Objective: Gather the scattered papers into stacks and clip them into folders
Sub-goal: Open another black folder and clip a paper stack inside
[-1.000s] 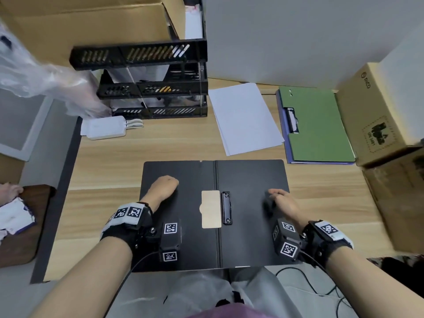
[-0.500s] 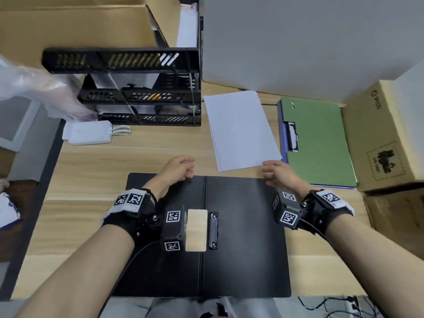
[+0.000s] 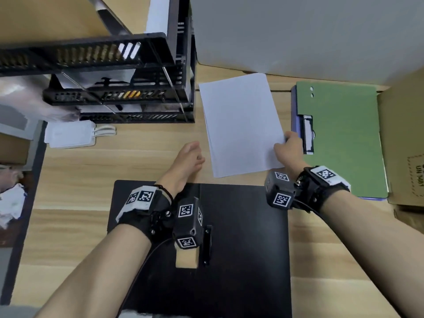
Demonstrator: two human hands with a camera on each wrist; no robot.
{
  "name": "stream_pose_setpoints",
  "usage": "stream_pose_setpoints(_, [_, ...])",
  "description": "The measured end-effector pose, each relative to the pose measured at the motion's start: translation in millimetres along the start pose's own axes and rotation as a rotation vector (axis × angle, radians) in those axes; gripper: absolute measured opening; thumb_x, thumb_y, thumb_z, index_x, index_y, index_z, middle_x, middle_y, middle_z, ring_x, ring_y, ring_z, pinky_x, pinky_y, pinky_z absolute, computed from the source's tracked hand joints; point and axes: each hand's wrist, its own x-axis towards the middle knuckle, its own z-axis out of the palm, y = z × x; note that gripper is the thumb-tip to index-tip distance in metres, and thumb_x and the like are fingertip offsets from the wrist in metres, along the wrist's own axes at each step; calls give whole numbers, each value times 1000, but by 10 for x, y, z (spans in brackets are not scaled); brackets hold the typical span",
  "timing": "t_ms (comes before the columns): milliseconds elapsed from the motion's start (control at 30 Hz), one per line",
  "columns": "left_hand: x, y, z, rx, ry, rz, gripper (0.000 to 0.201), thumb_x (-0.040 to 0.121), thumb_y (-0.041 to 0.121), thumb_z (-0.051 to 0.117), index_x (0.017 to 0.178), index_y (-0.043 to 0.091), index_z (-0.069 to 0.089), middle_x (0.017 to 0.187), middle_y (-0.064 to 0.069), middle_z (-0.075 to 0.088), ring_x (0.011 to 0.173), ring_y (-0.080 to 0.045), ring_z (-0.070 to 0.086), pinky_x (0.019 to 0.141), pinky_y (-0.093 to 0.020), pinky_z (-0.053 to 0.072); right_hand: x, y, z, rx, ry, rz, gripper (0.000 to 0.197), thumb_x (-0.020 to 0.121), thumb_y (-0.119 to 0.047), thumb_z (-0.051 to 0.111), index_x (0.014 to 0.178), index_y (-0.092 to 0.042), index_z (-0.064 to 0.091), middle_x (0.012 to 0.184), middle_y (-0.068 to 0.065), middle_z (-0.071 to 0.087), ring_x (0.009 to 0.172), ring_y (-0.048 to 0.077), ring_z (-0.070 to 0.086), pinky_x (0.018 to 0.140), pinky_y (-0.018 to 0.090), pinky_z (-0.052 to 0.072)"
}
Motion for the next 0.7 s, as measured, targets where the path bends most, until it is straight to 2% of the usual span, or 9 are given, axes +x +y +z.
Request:
stream_pose_setpoints(67, [18,55,81,-41,5,-5,40,98,13,43,138,17,43,108,3,56,107,-18,59,96,-30,46,30,-29,34,-40,-4,5,13,81,-4,50,93,-5,48,91,11,52,80,27,49,66,33,40])
stream_pose_setpoints(200, [66,122,203,-14,43,-1,34,96,12,44,129,18,49,101,-1,57,94,-18,55,87,-29,46,57,-84,65,-35,-54,77,18,82,-14,51,92,-10,37,93,8,37,82,24,37,64,35,33])
stream_pose_setpoints(333, [123,122,225,33,76,-9,19,91,7,41,90,21,54,85,-1,54,84,-21,49,82,-34,44,71,-74,55,79,-98,203,28,81,-16,54,66,-16,30,71,3,32,63,20,30,49,31,25])
stream_pose_setpoints(367, [127,116,225,45,74,-21,19,91,6,41,85,20,52,85,-1,54,84,-21,49,82,-34,44,57,-93,48,95,-108,229,23,79,-19,55,66,-15,36,72,6,40,64,22,37,49,30,31])
stream_pose_setpoints(400, [124,113,233,58,63,-34,18,90,6,40,84,19,52,86,-2,54,84,-20,50,81,-33,43,56,-82,51,96,-127,241,14,76,-22,57,74,-11,48,82,9,51,74,25,48,56,32,42])
stream_pose_setpoints(433, [116,106,239,63,48,-42,16,89,7,40,86,18,52,87,-3,53,85,-19,49,80,-32,42,68,-62,66,103,-148,243,25,73,-25,59,90,-7,57,99,12,58,90,30,56,70,37,51])
stream_pose_setpoints(500, [114,66,249,69,24,-55,19,89,6,39,87,16,55,91,-3,57,86,-19,52,78,-30,43,11,-86,87,98,-185,251,46,77,-25,61,117,-4,56,120,11,58,108,34,56,88,42,51])
stream_pose_setpoints(633, [47,33,246,51,23,-61,31,94,5,38,88,26,59,94,7,64,89,-12,58,89,-30,48,-89,-125,57,160,-238,168,37,86,-5,46,122,-12,53,111,5,61,99,29,58,82,36,50])
stream_pose_setpoints(700, [26,7,207,44,36,-56,26,95,9,41,101,24,60,101,4,64,96,-14,57,94,-33,47,-138,-143,-2,182,-279,114,40,85,-1,41,119,-18,53,106,2,65,91,24,63,76,30,57])
